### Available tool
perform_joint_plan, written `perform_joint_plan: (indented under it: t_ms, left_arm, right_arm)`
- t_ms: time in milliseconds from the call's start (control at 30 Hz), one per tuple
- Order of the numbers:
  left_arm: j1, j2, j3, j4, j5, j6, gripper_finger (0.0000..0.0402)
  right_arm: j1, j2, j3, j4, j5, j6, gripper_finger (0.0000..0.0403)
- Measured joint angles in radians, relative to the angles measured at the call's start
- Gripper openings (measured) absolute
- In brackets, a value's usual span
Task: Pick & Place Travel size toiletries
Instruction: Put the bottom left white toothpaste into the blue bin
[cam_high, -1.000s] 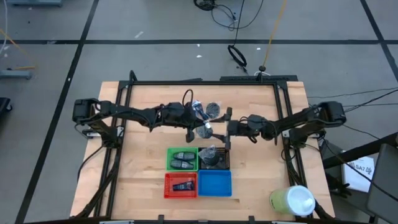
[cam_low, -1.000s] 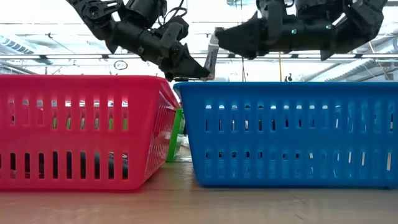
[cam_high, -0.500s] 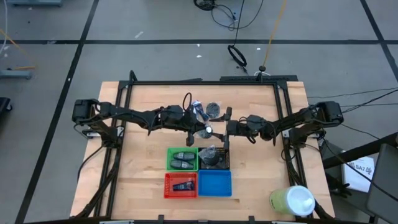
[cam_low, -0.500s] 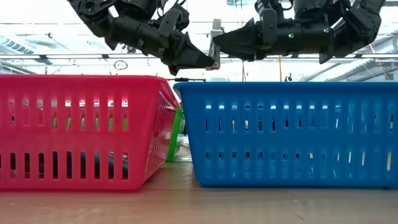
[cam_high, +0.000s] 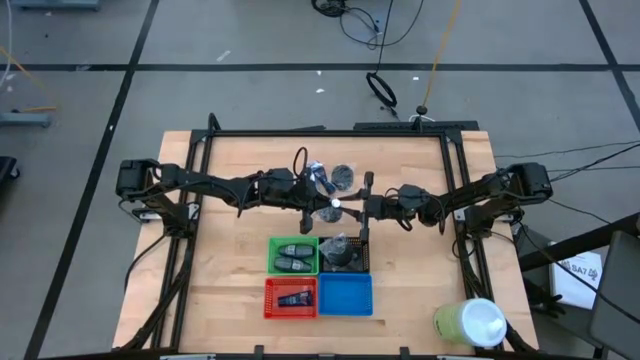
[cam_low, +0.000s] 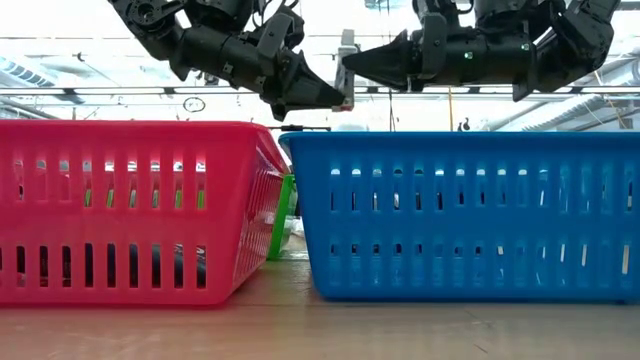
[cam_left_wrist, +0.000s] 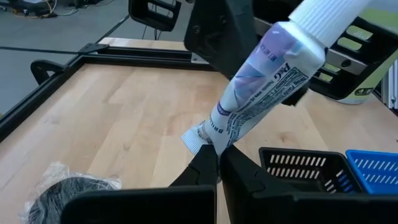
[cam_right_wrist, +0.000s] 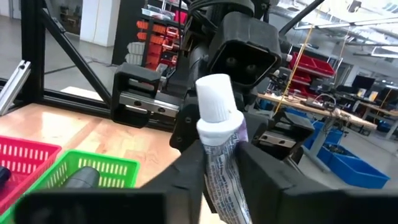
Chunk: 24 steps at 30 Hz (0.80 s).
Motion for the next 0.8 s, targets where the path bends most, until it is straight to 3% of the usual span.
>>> perform_joint_plan:
  t_ms: [167, 333, 567, 700, 800]
  left_arm:
    - [-0.001, 0.000, 0.000, -0.002, -0.002, 0.001, 0.0004]
    - [-0.003, 0.000, 0.000, -0.002, -0.025, -0.020, 0.0029]
    - [-0.018, -0.024, 0.000, -0.026, -0.033, 0.032, 0.0145]
    - [-0.020, -0.116, -0.001, -0.109, -0.037, 0.030, 0.0214]
    - [-0.019, -0.208, -0.001, -0.221, -0.068, 0.031, 0.0252]
  right_arm:
    - [0.000, 0.000, 0.000, 0.003, 0.001, -0.010, 0.0014]
    - [-0.001, 0.000, 0.000, 0.003, 0.003, -0.015, 0.0010]
    - [-0.001, -0.007, 0.000, -0.015, 0.002, 0.017, 0.0002]
    - [0.000, -0.036, 0.000, -0.088, -0.008, 0.057, 0.0001]
    - [0.007, -0.075, 0.000, -0.145, -0.091, 0.100, 0.0001]
